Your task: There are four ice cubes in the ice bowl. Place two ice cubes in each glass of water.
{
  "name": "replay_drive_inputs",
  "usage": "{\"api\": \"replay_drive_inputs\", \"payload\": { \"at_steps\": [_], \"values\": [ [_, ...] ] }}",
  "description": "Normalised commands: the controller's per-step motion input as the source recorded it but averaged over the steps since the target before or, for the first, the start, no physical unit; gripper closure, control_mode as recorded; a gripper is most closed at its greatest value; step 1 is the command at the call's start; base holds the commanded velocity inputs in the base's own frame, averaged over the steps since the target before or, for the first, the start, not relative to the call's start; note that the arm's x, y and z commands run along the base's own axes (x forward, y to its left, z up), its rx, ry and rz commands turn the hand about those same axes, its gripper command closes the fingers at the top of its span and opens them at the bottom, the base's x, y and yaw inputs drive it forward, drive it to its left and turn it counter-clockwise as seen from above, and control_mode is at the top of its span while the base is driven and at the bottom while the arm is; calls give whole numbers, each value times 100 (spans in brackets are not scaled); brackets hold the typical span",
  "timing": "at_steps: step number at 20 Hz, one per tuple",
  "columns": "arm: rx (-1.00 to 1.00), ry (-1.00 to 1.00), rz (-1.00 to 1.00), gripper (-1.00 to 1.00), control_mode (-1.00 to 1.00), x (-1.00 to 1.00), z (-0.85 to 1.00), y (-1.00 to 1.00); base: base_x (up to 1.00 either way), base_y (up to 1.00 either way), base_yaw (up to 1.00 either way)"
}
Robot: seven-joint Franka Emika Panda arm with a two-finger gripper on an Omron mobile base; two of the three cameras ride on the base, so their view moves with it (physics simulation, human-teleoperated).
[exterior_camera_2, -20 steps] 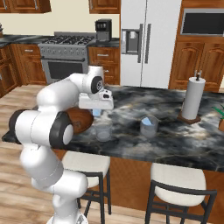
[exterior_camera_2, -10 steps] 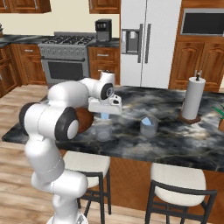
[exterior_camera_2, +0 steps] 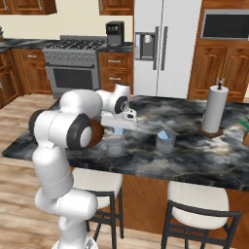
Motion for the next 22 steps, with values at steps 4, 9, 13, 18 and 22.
{"api": "replay_drive_inputs", "payload": {
  "at_steps": [4, 9, 13, 18, 22],
  "values": [
    [0, -1, -3, 100, -100, 11, -19, 1, 0, 0, 0],
    [0, -2, -4, 100, -100, 3, -19, 7, 0, 0, 0],
    [0, -3, -6, 100, -100, 0, -17, 4, 0, 0, 0],
    [0, -2, -7, 100, -100, 4, -20, 2, 0, 0, 0],
    [0, -3, -8, 100, -100, 5, -19, 3, 0, 0, 0]
  ]
}}
